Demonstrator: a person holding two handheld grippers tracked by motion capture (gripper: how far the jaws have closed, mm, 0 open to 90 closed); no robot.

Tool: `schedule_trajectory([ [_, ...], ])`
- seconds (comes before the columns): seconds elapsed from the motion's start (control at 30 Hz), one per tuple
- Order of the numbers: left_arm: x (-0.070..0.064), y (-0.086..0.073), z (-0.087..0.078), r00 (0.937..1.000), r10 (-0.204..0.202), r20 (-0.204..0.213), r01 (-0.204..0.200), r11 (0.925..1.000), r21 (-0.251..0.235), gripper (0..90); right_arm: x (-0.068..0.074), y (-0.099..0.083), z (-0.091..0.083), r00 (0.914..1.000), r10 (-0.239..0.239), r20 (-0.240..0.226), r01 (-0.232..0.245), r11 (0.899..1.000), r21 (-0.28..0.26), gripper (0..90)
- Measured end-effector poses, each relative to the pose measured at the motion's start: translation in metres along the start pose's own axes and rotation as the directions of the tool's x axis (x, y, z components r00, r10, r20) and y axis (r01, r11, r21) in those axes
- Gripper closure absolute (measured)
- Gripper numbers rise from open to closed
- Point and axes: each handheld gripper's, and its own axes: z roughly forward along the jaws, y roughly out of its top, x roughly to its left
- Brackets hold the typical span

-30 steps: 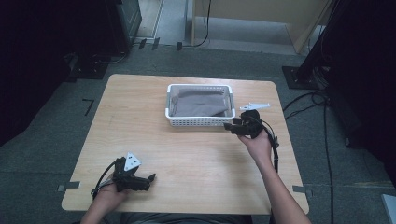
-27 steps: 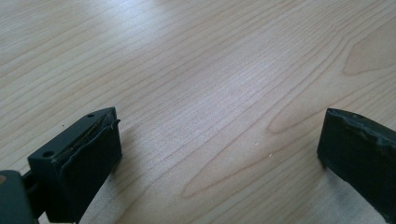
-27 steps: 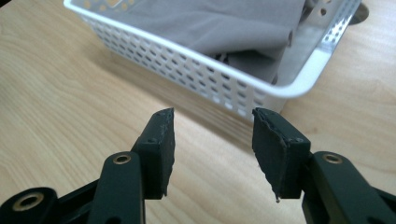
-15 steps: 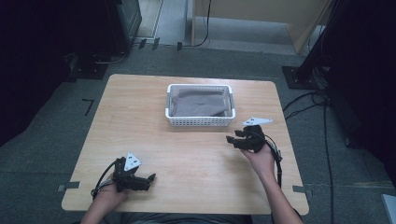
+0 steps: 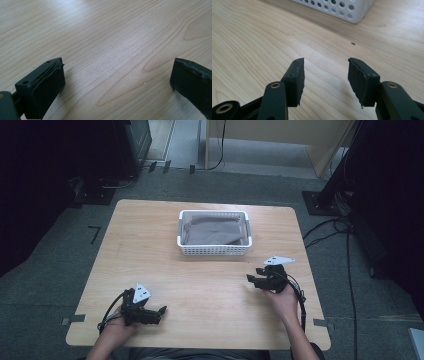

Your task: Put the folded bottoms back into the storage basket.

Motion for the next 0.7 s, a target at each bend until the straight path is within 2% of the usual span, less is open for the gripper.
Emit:
schedule_trajectory([
  [0.23,0.000,0.000,0.000,1.0000,0.000,0.000,0.000,1.0000,0.000,0.0,-0.006,-0.011,-0.002,0.9994,-0.003,0.035,0.003,1.000,0.000,47.1],
  [0.37,0.000,0.000,0.000,1.0000,0.001,0.000,-0.001,1.0000,0.000,0.0,-0.008,-0.015,-0.001,0.9969,-0.030,0.073,0.028,0.999,0.032,46.5],
  [0.53,0.000,0.000,0.000,1.0000,0.000,0.000,0.000,1.0000,0.000,0.0,-0.012,-0.018,0.004,0.9953,-0.036,0.090,0.031,0.998,0.060,46.5],
  [0.7,0.000,0.000,0.000,1.0000,0.001,0.000,-0.001,1.0000,0.000,0.0,-0.015,-0.022,0.007,0.9929,-0.053,0.106,0.051,0.998,0.024,44.6],
])
